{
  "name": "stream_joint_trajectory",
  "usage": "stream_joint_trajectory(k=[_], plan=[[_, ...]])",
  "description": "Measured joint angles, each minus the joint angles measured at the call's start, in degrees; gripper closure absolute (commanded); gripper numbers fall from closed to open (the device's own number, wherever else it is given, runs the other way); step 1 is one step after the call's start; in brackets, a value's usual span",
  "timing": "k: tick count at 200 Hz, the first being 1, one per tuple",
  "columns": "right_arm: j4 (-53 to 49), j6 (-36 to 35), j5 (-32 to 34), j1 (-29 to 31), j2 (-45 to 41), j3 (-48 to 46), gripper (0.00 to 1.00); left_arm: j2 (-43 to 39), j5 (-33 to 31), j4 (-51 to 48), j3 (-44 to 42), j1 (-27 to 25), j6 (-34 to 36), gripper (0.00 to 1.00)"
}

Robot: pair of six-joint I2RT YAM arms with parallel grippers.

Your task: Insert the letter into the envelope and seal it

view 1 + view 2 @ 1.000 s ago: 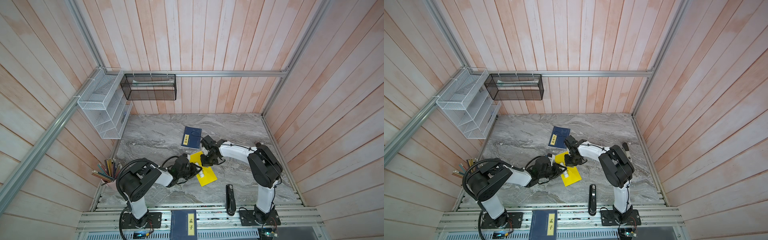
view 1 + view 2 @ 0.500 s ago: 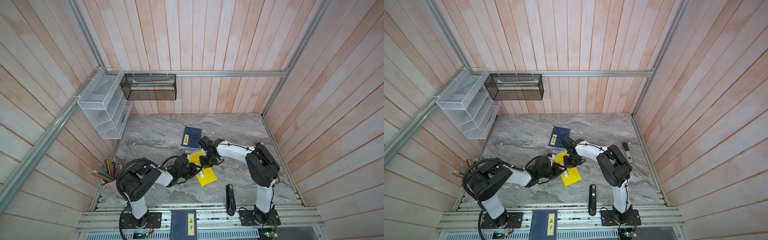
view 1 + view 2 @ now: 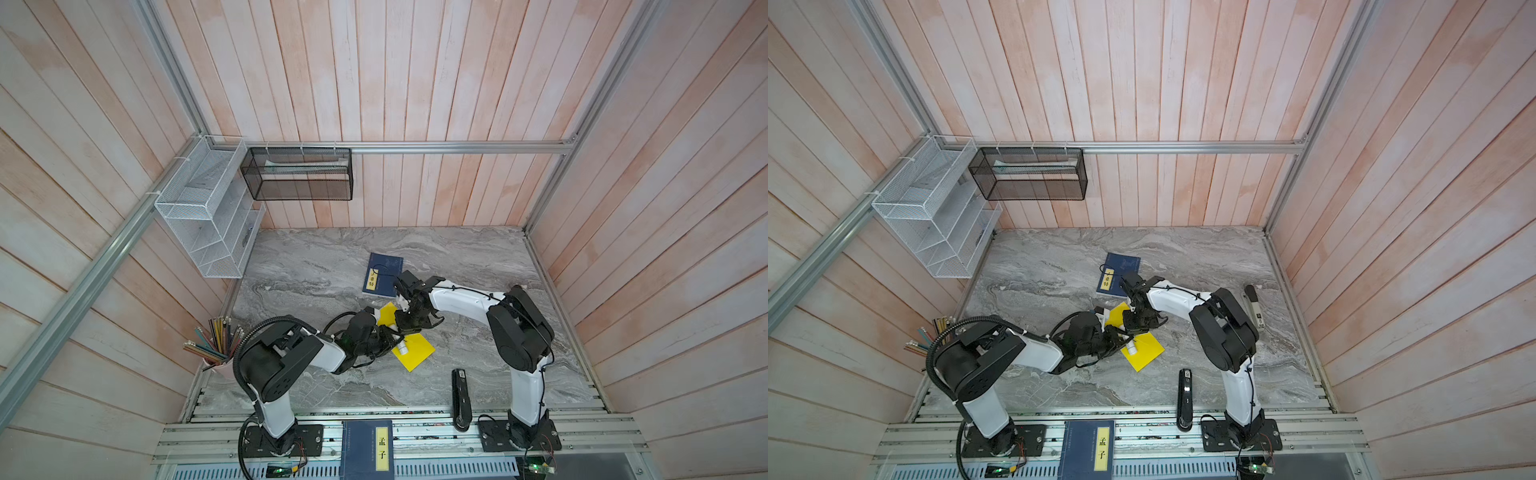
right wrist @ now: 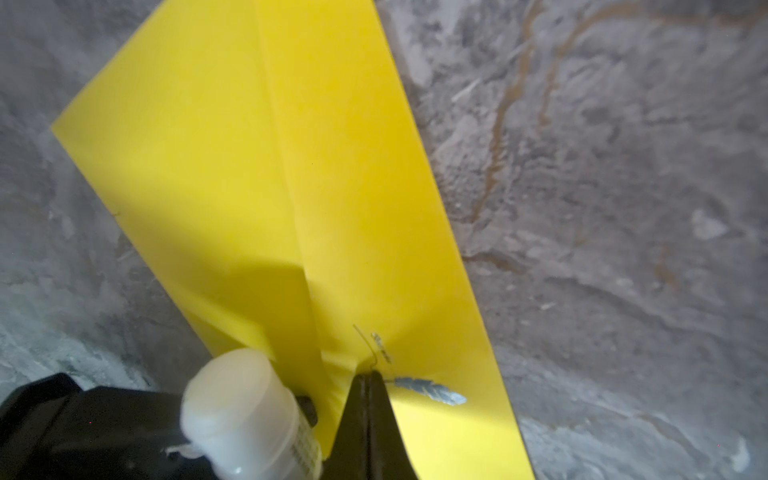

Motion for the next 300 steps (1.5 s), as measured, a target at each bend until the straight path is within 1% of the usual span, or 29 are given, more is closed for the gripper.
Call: stream_joint_trajectory(k=[39,86,126,173,300], plan=[[-0.37,-0.17,0.72,0.04,0.20,0.09,1.00,-1.33,0.00,0.11,-1.60,0.55,-0.13,1.00],[-1.70,-0.17,2.86,0.33,0.66,0.96,1.00,-6.51,-0.37,-4.72,-2.58,1.99,0.96,1.00],[-1.90,-0.35,2.75,0.31,0.72,1.16,1.00,-4.26,-0.11,-4.22,-2.56,2.71,1.18,1.00],[-3.08,-0.63,2.12,0.28,1.70,2.89,1.00,-1.05,1.49,-0.31,-1.33,2.82,1.16,1.00],[-3.43,-1.05,0.74,0.42,2.78,5.95,1.00,-0.39,2.93,0.55,-1.20,3.30,1.18,1.00]])
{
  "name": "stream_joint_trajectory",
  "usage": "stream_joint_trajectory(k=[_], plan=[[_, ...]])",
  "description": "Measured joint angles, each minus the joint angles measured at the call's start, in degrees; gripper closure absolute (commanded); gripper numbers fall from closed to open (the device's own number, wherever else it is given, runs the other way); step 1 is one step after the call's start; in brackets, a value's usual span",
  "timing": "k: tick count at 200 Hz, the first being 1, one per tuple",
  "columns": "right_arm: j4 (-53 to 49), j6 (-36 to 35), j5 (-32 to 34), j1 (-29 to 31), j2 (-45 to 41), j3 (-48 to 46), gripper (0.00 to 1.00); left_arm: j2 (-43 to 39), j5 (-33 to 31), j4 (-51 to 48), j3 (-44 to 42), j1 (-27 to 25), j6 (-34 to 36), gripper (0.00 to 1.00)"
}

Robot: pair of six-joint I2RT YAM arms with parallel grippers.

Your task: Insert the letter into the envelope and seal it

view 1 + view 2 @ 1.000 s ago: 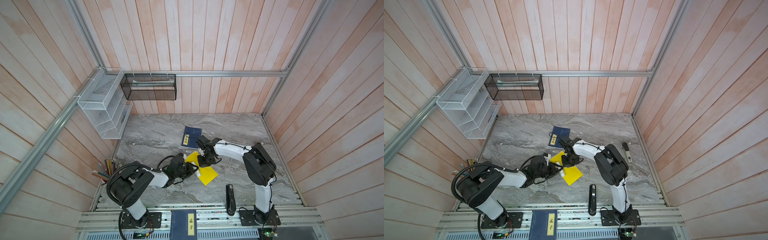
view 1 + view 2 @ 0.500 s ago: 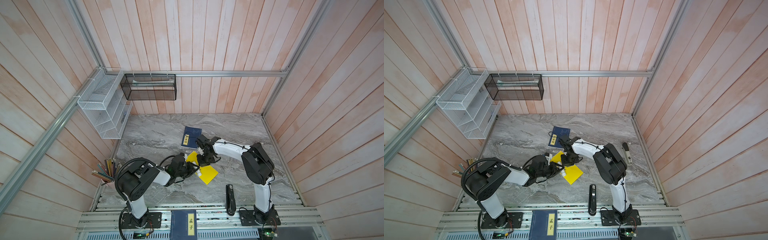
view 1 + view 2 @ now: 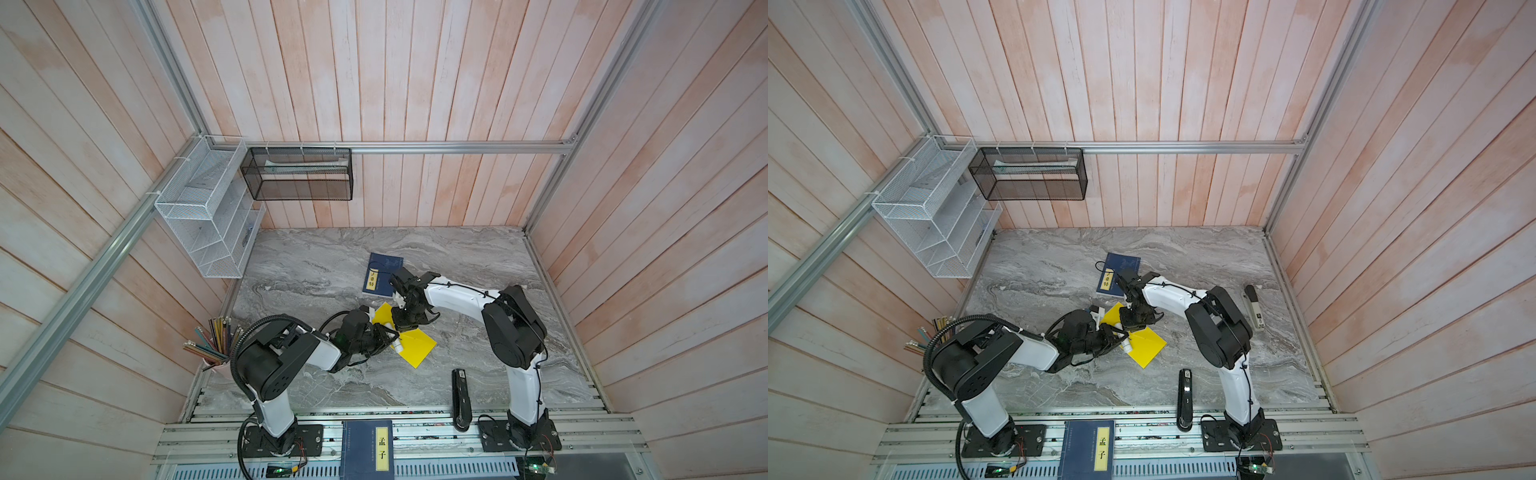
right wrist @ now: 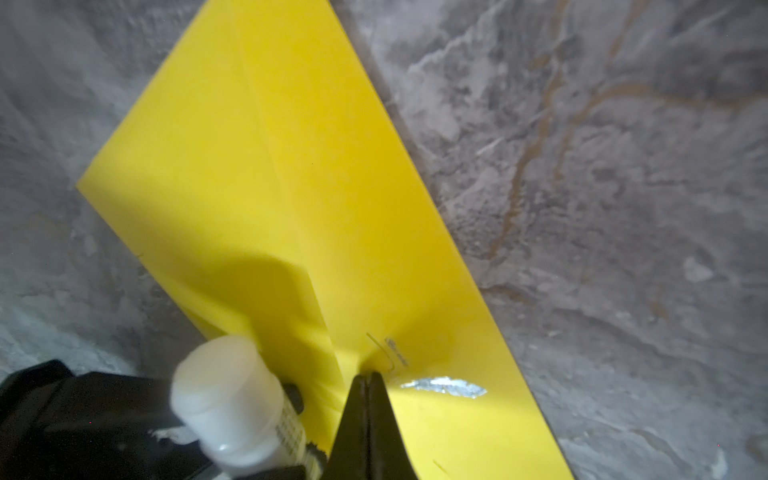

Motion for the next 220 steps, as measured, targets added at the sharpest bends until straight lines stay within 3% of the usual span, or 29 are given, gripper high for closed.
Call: stream_joint_trajectory(k=[220], plan=[[-0.85,-1.70,1.81,0.35,0.20,-1.31,1.00,-0.04,1.25,-0.46,0.04,1.20,0.20,1.00]])
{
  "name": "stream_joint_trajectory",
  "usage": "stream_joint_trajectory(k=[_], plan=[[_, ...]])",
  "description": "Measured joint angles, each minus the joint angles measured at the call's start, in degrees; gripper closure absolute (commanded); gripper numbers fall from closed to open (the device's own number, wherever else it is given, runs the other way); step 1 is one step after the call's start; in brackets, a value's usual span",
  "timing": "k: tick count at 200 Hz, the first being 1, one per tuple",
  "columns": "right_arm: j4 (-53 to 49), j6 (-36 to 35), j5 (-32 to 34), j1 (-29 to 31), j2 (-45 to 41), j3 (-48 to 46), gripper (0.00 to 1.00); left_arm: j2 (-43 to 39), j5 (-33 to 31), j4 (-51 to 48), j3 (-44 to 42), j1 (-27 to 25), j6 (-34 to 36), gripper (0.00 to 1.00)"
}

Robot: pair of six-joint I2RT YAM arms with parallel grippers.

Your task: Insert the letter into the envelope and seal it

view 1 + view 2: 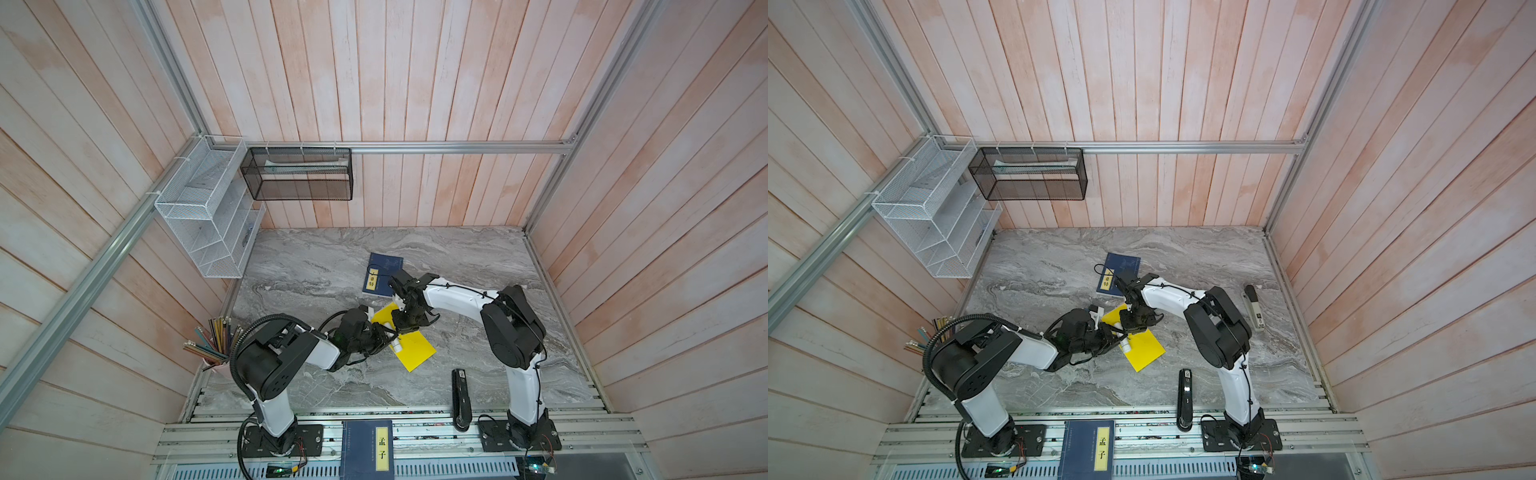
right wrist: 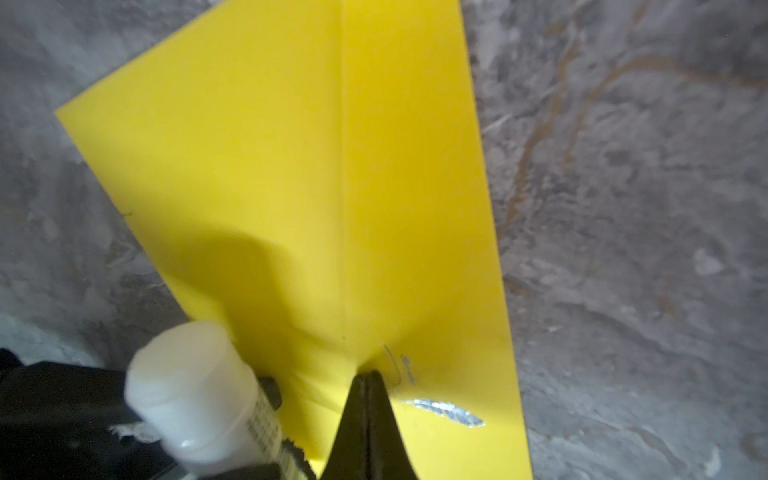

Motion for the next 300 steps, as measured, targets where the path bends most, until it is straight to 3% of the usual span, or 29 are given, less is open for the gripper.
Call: stream_joint_trajectory(k=[63,177,253,300], plan=[[-0.15,0.04,0.61,-0.66,-1.42,-0.26,1.00,-1.33,-0.04,-2.45,0.00,0.04,0.83,1.00],[2.29,1.53,2.16,-1.92,-12.41,-0.87,1.00,-8.59,-0.50,-10.47,1.14,0.13,4.09,1.00],[9.20,2.82,3.74,-3.82,-24.24,-9.88,1.00,-15.17,-1.64,-16.90,4.09,0.13,7.78,1.00],[21.53,2.84,3.80,-4.98,-37.27,-22.64,1.00,-22.58,-3.78,-23.45,7.69,0.13,13.79,1.00]])
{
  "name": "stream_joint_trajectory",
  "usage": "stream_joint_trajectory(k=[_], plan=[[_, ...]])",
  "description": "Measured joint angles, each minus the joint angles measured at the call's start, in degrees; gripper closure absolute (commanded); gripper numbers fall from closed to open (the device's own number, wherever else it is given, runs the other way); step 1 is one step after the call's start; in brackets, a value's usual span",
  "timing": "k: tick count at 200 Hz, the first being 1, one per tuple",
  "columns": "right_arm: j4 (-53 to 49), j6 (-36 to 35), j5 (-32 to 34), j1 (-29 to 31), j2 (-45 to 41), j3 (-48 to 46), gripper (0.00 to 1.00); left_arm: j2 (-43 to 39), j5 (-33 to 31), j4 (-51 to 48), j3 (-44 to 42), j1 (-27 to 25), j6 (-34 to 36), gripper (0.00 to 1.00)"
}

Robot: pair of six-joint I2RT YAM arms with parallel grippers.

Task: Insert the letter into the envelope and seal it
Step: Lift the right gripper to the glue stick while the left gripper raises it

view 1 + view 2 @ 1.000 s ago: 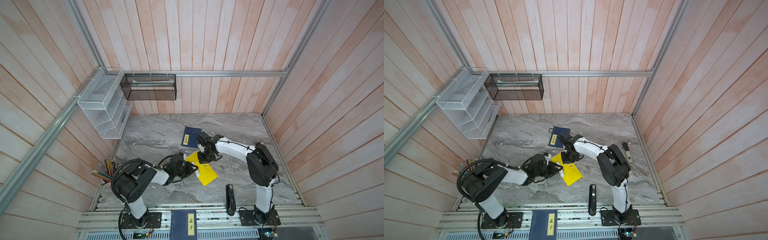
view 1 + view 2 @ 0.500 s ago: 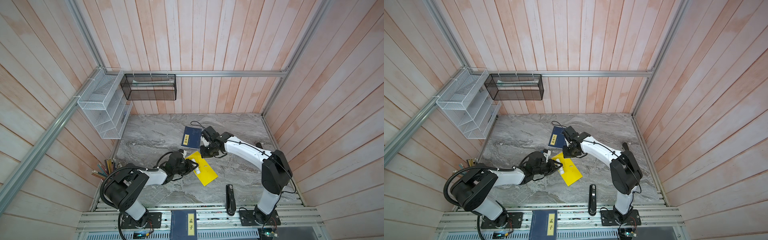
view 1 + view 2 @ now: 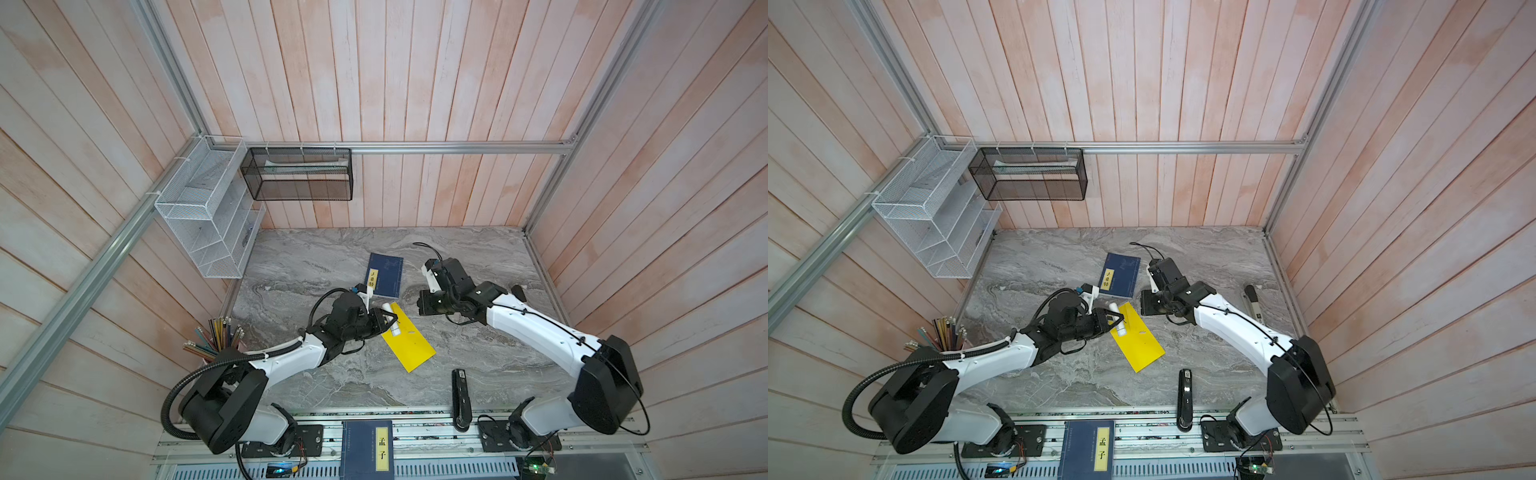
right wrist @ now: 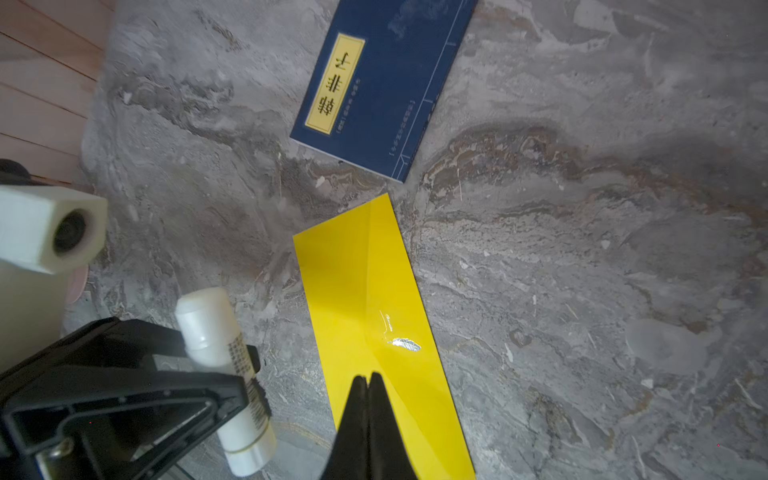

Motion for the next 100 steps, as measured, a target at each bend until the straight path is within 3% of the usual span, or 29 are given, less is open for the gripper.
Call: stream_joint_trajectory(k=[15,32,100], plan=[[5.25,-0.63,-0.35,-0.15,-4.61,-4.44,1.00,-2.32,-0.57,-1.57,1.62,0.00,2.64,1.00],[11.21,-2.03,-1.60,-0.22,-9.66,-9.31,0.92,-4.57,-0.83,-3.17,3.37,0.00,5.95,1.00],[30.32,-9.25,-13.11,-0.26,-24.11,-24.11,0.77,-12.50,-0.98,-8.11,5.81,0.00,21.35,1.00]])
